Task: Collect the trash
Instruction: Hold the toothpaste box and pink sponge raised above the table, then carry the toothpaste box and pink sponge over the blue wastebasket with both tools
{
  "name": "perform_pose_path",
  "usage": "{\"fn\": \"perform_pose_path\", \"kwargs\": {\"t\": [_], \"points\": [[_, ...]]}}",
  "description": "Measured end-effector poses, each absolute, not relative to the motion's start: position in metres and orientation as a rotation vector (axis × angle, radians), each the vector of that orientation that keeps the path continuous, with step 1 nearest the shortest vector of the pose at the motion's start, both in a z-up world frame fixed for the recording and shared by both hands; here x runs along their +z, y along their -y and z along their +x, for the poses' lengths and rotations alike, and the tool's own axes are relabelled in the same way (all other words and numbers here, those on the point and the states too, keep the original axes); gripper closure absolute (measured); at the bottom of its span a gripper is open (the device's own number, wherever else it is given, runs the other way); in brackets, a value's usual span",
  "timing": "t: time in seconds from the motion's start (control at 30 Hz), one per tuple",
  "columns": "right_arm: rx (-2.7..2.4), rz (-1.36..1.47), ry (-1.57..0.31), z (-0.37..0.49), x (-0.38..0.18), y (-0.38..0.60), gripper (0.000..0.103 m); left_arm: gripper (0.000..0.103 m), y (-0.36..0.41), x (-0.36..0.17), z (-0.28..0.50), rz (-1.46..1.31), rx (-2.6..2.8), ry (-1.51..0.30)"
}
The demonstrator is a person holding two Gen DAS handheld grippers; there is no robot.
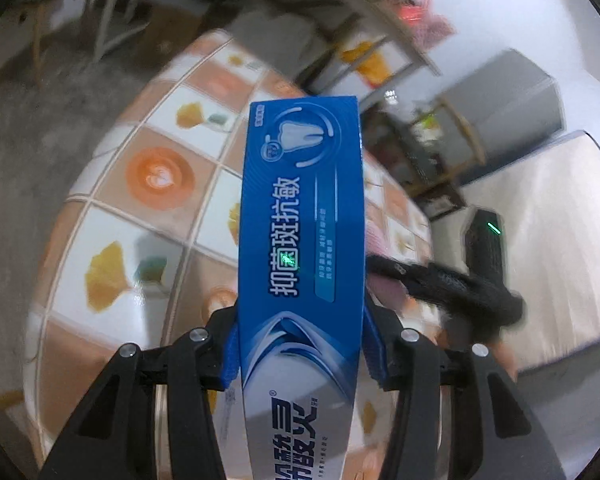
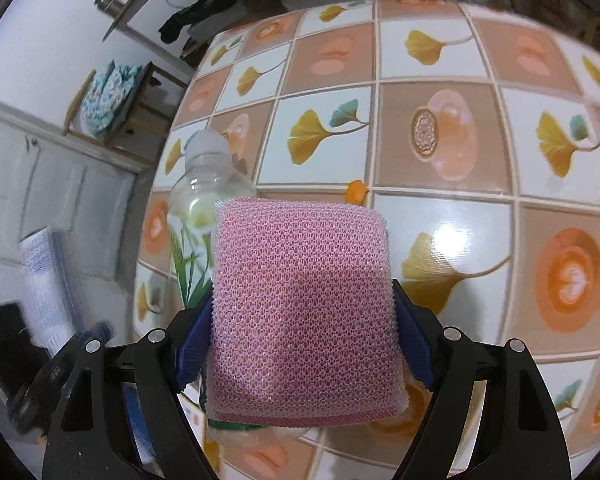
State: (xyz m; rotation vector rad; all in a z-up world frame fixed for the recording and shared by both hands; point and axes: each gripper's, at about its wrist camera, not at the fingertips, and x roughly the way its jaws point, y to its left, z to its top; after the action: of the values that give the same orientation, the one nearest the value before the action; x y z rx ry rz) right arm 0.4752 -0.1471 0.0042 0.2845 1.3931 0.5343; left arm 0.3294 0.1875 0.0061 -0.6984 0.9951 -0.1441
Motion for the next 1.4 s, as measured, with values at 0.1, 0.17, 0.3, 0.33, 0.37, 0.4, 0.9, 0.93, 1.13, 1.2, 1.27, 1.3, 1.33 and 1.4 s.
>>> {"fn": "perform_pose_path", "kwargs": {"t": [0.1,0.17,0.3,0.33,0.37,0.4,0.9,0.93,1.13,1.2,1.27,1.3,1.33,1.4], "points": [[0.579,0.379,-1.422,0.479,-0.005,0.150,0.027,0.055,-0.184,-0.012,0.364,-0.762,-0.142,-1.065],[0.602,0.428,-1.436,0.480,-0.011,0.153,0.028,0.055,-0.179,-0.021,0.378,-0.790,-0.150,-1.099],[0.668,0.586,-1.464,0.482,-0.025,0.162,0.028,0.055,-0.166,-0.036,0.393,-0.837,-0.168,-1.147],[0.692,0.632,-1.472,0.482,-0.027,0.164,0.028,0.056,-0.163,-0.039,0.393,-0.854,-0.174,-1.152],[0.708,0.665,-1.477,0.482,-0.029,0.166,0.028,0.057,-0.162,-0.040,0.395,-0.864,-0.180,-1.157],[0.721,0.697,-1.481,0.482,-0.030,0.167,0.028,0.057,-0.160,-0.042,0.395,-0.878,-0.187,-1.165],[0.827,0.860,-1.496,0.424,-0.021,0.208,0.029,0.059,-0.090,-0.036,0.338,-0.803,-0.297,-1.283],[0.837,0.872,-1.495,0.412,-0.020,0.213,0.029,0.059,-0.086,-0.036,0.332,-0.790,-0.304,-1.289],[0.860,0.909,-1.502,0.374,-0.019,0.232,0.029,0.059,-0.071,-0.032,0.276,-0.727,-0.349,-1.316],[0.841,0.922,-1.497,0.372,-0.019,0.238,0.029,0.059,-0.074,-0.027,0.266,-0.699,-0.324,-1.285],[0.808,0.925,-1.475,0.371,-0.018,0.245,0.029,0.059,-0.078,-0.019,0.255,-0.676,-0.296,-1.240],[0.786,0.916,-1.460,0.371,-0.017,0.249,0.029,0.059,-0.080,-0.018,0.249,-0.681,-0.285,-1.226],[0.767,0.912,-1.453,0.371,-0.018,0.252,0.029,0.059,-0.082,-0.016,0.241,-0.697,-0.270,-1.207],[0.738,0.911,-1.453,0.367,-0.021,0.258,0.029,0.059,-0.081,-0.009,0.227,-0.715,-0.275,-1.167]]}}
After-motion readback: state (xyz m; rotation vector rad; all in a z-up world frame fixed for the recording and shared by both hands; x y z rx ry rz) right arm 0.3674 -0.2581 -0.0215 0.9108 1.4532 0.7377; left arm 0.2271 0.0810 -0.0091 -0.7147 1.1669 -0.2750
